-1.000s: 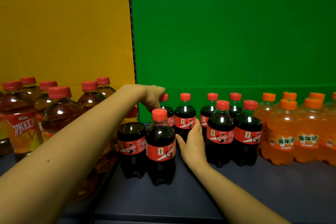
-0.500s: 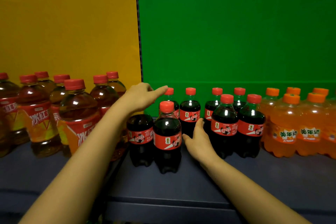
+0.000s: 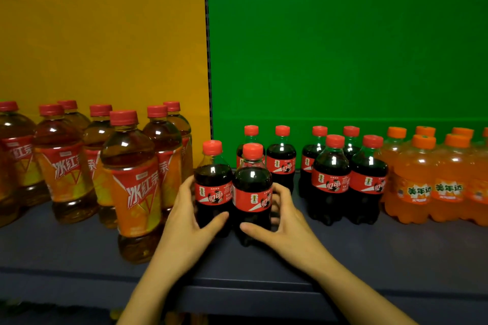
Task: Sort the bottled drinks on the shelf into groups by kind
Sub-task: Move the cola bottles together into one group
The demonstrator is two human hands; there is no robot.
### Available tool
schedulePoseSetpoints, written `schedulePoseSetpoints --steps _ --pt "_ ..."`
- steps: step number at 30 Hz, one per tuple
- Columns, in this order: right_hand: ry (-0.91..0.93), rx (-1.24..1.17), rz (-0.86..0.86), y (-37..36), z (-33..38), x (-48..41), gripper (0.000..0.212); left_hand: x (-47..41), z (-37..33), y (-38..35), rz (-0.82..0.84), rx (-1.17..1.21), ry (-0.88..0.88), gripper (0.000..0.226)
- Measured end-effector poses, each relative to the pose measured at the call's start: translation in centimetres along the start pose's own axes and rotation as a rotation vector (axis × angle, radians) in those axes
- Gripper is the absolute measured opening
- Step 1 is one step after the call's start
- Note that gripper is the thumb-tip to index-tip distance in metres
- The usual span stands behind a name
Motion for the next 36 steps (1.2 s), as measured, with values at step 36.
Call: schedulePoseSetpoints --steps 36 --pt "-0.230 0.323 -0.442 4.7 -1.3 1.0 0.064 -3.8 1.8 -6.3 0.106 -0.035 -0.068 0.065"
Point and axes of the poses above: each hand's wrist, its own x-axis away from the middle knuckle, its own y-axis out of the back of the hand, z = x × y, the point moved 8 cm from there along -x, towards the middle knuckle, and after that the axes turned 10 degrees about x, right-handed, at the moved point
